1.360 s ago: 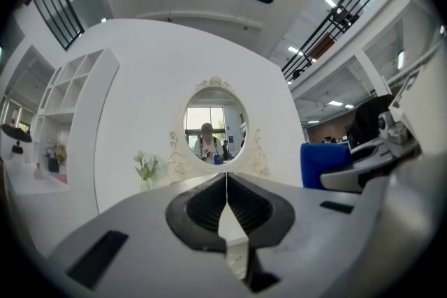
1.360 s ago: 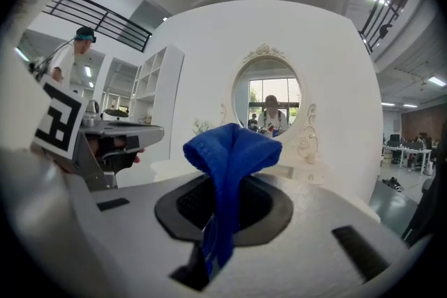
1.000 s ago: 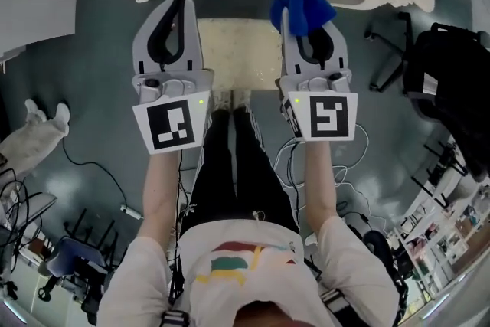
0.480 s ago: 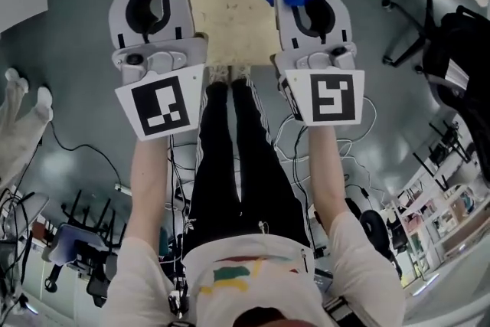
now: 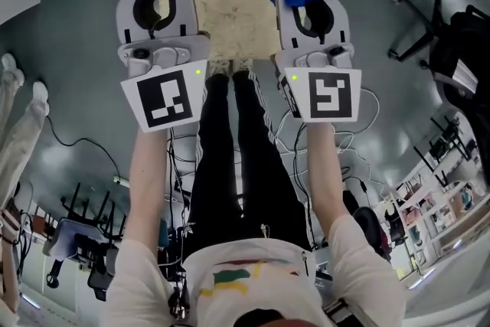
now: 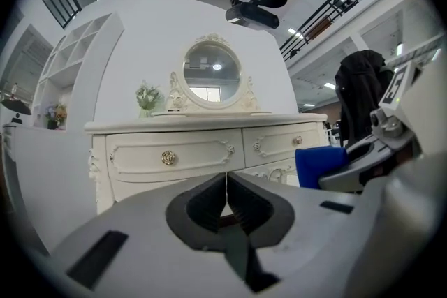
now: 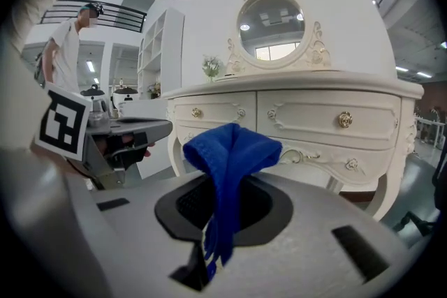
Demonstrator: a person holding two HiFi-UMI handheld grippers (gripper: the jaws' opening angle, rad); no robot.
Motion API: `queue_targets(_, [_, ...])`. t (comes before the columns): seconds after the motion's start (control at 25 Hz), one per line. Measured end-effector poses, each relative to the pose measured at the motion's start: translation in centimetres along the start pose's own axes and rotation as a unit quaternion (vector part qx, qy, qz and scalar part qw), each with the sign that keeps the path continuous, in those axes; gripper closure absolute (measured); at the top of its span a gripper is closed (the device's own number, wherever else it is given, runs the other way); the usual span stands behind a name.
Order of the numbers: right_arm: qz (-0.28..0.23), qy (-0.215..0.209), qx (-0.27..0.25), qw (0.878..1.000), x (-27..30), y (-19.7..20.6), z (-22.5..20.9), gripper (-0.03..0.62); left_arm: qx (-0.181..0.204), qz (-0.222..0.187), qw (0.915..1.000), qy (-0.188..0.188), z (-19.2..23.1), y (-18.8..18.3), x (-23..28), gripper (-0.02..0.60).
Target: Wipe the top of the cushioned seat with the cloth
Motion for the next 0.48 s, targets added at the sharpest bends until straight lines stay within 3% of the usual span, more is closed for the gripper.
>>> queue_targets(0.36, [0.007,-0.037,0.011,0.999,1.1,0.0,1.6,0.562,0.002,0.007,0.9998,-0.021,1.3,0.2,-1.4,0.575])
queue_targets(0.48, [0.001,-0.062,0.068,0.996,2.5,-0.3,2.4,0.562,0.002,0.006,0.9994,-0.034,2.1,0.2,-1.7,0.575])
Point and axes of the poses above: the fingertips, and each gripper's own axes: x forward along the fingers, z to its left, y out of its underside, the point moved 8 cm from there along -x, backward along the fingers, and after that the axes turned 7 degrees about -z, right-handed, at the moved point
